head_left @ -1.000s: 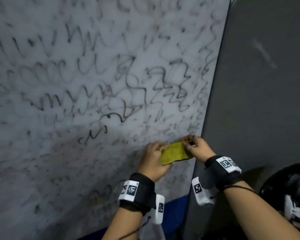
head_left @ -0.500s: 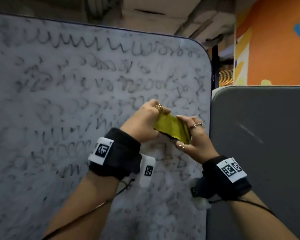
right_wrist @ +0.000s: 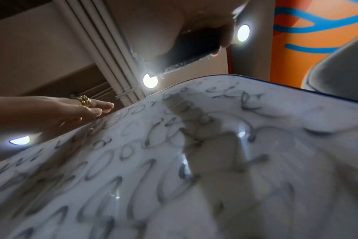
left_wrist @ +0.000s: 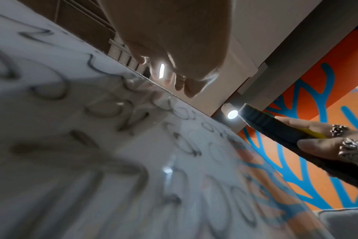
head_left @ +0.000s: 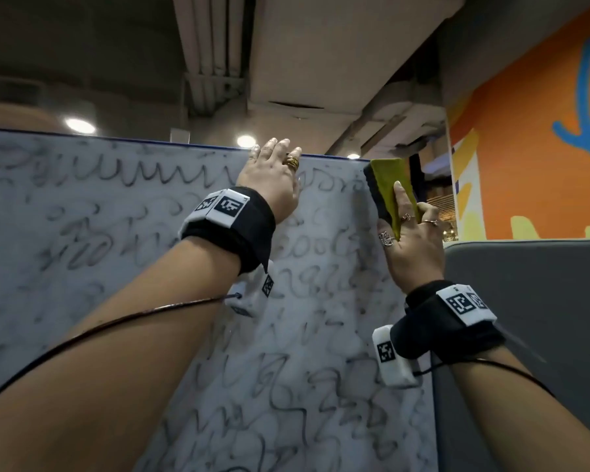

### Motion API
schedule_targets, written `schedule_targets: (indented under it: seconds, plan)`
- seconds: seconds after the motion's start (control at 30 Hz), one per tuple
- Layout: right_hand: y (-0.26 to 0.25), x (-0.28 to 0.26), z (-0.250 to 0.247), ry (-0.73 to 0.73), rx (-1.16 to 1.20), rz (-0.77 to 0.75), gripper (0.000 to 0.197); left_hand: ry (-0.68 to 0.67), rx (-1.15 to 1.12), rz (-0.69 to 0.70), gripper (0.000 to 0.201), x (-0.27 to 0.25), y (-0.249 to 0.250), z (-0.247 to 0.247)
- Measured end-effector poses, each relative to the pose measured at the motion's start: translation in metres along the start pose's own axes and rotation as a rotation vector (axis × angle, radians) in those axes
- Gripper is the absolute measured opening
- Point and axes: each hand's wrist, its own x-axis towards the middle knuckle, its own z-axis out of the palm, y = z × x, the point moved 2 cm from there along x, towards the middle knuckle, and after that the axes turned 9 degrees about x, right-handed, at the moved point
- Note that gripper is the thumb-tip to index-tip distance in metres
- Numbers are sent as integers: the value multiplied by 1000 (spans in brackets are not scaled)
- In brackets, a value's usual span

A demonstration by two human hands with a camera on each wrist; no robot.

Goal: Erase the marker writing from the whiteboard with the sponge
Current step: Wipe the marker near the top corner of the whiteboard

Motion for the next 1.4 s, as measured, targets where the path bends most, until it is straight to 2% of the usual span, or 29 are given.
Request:
schedule_targets:
  seconds: [0.17,0.33,0.5,0.63,0.8,0.93,1.03,1.13,1.27,1.4]
  plan:
    - [-3,15,7,-20,-112,44,55,-65,8,-43,54,12,-14,2]
    - [-6,11,23,-4,-131,99,57,-14,4,-34,53,10,-20,5]
    - [-10,-7,31,13,-124,130,56,60,-93,-39,52,6,-21,11]
    - [-5,-4,29,27,-147,139,56,51,-134,-65,53,7,-17,10]
    - [-7,21,28,-36,-161,188,56,51,-134,-75,53,7,-14,12]
    - [-3,-5,27,-76,-184,172,57,81,-168,-91,54,6,-15,14]
    - [12,-13,20,-83,-238,239,57,68,-164,-110,56,6,-11,11]
    - [18,10,10,-73,-195,302,56,35,-141,-122,62,6,-7,10]
    - [12,26,9,-91,-172,268,57,39,-150,-153,63,5,-4,11]
    - [21,5,11,-156,-227,217,57,29,-145,-170,65,6,-2,12]
